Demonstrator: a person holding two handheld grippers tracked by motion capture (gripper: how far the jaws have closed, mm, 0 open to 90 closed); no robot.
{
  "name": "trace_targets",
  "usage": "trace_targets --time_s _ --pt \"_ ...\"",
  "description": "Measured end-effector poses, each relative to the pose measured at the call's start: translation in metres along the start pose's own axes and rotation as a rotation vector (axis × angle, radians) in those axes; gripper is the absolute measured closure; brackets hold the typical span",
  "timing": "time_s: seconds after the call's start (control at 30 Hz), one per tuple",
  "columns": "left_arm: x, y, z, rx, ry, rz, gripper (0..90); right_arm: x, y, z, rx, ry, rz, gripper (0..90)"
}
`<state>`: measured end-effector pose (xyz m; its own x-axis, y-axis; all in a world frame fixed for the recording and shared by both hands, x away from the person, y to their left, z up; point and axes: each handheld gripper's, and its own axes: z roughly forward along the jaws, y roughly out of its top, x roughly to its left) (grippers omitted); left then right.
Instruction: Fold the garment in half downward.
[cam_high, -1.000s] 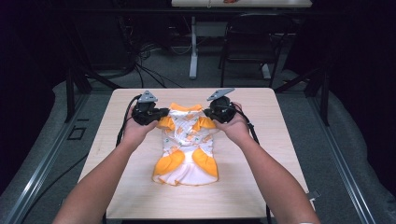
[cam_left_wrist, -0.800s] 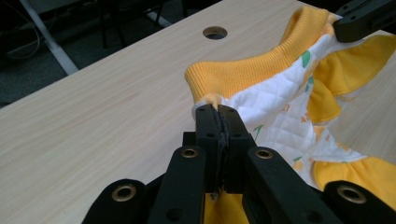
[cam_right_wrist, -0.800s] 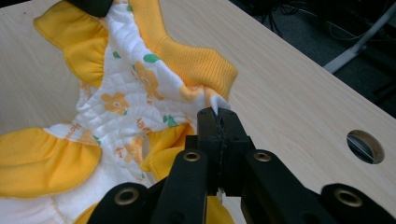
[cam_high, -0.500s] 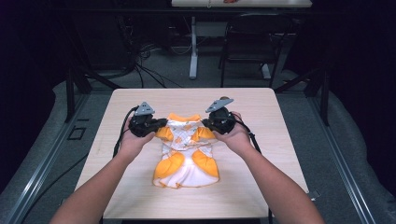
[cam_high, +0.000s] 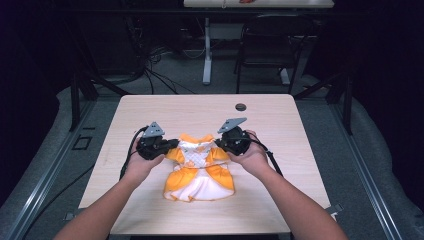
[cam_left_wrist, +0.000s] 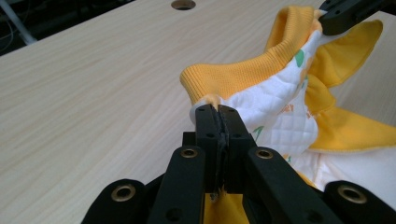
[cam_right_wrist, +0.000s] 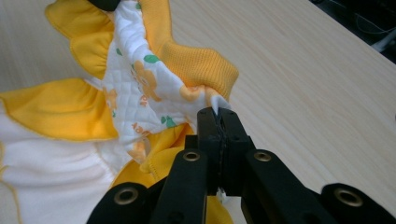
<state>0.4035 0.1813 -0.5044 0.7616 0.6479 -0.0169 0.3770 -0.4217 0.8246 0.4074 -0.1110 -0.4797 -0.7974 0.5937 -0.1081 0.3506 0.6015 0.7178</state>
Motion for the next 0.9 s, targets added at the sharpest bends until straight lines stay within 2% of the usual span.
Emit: trace_targets --time_s 0.07,0.1,0.23,0.27,0.33,0.43,0.53,0.63,0.8,0.87,0.9 --pt "-0.001 -0.003 0.000 0.001 -0.002 -0.001 88.1 0.002 -0.001 0.000 0.002 0.002 -0.002 88.8" --pt "-0.003 -0.008 -0.001 0.007 -0.013 -0.010 88.1 0.005 -0.005 0.000 0.004 0.021 0.013 88.9" --pt "-0.007 -0.014 -0.001 0.009 -0.024 -0.010 88.0 0.010 -0.011 0.001 0.022 0.027 0.002 88.8" --pt "-0.010 -0.018 -0.001 0.010 -0.037 -0.016 88.0 0.013 -0.016 0.001 0.013 0.044 0.024 88.7" --pt "-0.011 -0.020 -0.001 0.011 -0.042 -0.017 88.0 0.014 -0.018 0.000 0.028 0.042 0.012 88.8" --pt "-0.017 -0.029 -0.002 0.018 -0.065 -0.028 87.7 0.019 -0.026 0.000 0.023 0.064 0.030 88.6" --pt "-0.020 -0.034 -0.003 0.020 -0.071 -0.025 87.3 0.020 -0.031 0.000 0.025 0.072 0.032 88.6" --pt "-0.026 -0.041 -0.003 0.025 -0.088 -0.025 86.5 0.025 -0.042 0.001 0.028 0.099 0.051 88.2" --pt "-0.030 -0.045 -0.006 0.023 -0.109 -0.038 81.6 0.029 -0.049 -0.001 0.030 0.116 0.073 85.6" --pt "-0.032 -0.046 -0.009 0.022 -0.112 -0.043 79.7 0.029 -0.050 -0.004 0.029 0.123 0.083 82.9" --pt "-0.031 -0.045 -0.012 0.014 -0.110 -0.055 75.7 0.029 -0.051 -0.007 0.025 0.128 0.096 79.8"
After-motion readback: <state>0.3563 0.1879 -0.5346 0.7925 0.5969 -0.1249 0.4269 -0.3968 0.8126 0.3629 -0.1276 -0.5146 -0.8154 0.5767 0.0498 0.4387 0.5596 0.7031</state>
